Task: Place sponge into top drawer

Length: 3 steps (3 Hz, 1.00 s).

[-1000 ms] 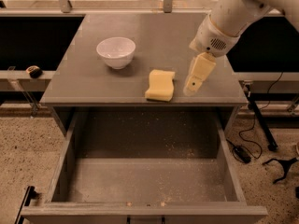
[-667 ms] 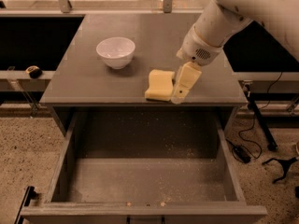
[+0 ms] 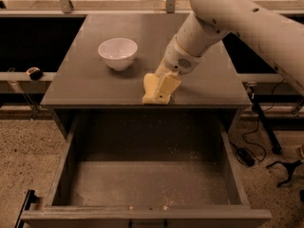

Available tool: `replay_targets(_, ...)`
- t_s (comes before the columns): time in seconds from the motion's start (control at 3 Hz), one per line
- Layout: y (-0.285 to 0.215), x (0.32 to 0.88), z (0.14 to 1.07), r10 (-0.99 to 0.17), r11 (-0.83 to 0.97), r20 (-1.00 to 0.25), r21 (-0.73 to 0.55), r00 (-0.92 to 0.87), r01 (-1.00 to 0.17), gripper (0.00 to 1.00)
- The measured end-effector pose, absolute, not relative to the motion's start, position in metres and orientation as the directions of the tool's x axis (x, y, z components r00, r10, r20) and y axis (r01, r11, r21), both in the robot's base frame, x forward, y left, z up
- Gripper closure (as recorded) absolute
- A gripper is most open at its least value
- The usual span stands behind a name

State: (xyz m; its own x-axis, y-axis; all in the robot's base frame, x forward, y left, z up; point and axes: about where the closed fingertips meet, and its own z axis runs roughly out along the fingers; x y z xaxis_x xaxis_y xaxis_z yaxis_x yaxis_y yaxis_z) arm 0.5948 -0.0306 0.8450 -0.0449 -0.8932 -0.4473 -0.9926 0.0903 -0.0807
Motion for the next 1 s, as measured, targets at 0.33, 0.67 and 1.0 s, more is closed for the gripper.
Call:
replay_targets(0.33, -0.029, 0.595, 0.847, -0.892, 0.089, -0.450, -0.077, -0.045, -0.993, 0.72)
replay_targets(0.67, -0.029, 0.589, 0.848, -0.885, 0.073, -0.465, -0.081, -0.027, -0.994, 0.96)
replay_targets(1.0, -0.040, 0.563, 0.867, -0.856, 0.081, -0.516, -0.116, -0.010, -0.990, 1.00)
